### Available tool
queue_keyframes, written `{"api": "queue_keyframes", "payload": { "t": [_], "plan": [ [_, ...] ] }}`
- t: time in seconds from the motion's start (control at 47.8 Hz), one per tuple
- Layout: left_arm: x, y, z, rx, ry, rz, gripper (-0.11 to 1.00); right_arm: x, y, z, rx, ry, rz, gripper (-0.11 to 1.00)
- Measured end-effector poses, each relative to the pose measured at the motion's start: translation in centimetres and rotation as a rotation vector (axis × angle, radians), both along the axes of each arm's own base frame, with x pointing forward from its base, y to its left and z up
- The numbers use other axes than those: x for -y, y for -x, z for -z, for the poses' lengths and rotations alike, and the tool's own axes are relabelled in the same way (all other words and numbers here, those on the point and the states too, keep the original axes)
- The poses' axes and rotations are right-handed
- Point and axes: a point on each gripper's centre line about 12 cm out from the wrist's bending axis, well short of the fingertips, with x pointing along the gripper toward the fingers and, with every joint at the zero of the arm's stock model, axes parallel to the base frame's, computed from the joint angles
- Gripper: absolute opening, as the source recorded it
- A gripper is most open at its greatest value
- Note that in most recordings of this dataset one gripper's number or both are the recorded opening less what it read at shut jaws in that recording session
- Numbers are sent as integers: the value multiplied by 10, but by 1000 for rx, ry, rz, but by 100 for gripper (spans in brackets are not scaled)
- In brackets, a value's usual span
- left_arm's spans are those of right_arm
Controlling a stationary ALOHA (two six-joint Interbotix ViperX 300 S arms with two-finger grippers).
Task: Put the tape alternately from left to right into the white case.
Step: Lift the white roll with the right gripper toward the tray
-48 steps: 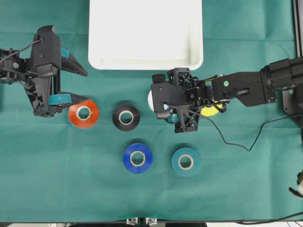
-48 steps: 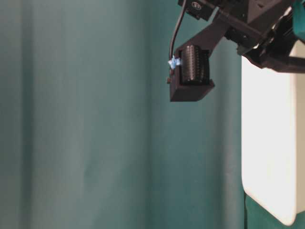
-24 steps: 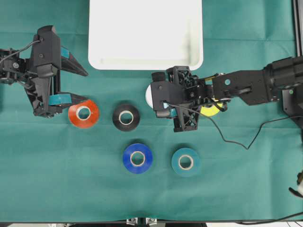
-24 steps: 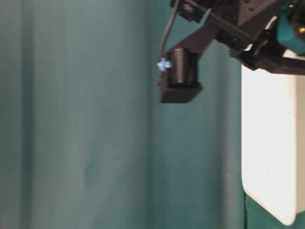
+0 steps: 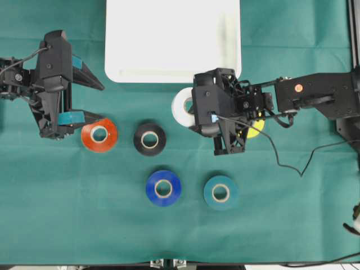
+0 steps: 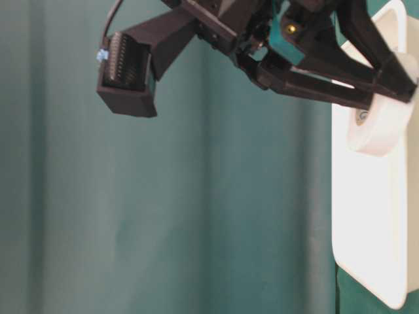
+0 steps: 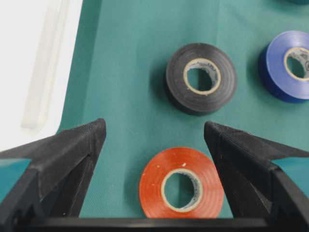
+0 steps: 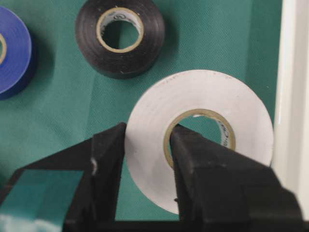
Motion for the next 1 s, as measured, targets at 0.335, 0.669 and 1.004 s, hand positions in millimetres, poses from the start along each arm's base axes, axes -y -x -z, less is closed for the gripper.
{"api": "queue_keyframes", "payload": {
  "t": [0.335, 0.669, 1.004],
  "plan": [
    [0, 0, 0, 0, 1, -1, 60, 34, 4, 5, -30, 25, 73, 29],
    [0, 0, 0, 2, 1, -1, 60, 86, 17, 10, -78, 93, 168, 29],
    [0, 0, 0, 0, 16, -13, 60, 109, 36, 26, -124, 91, 234, 29]
  ]
}}
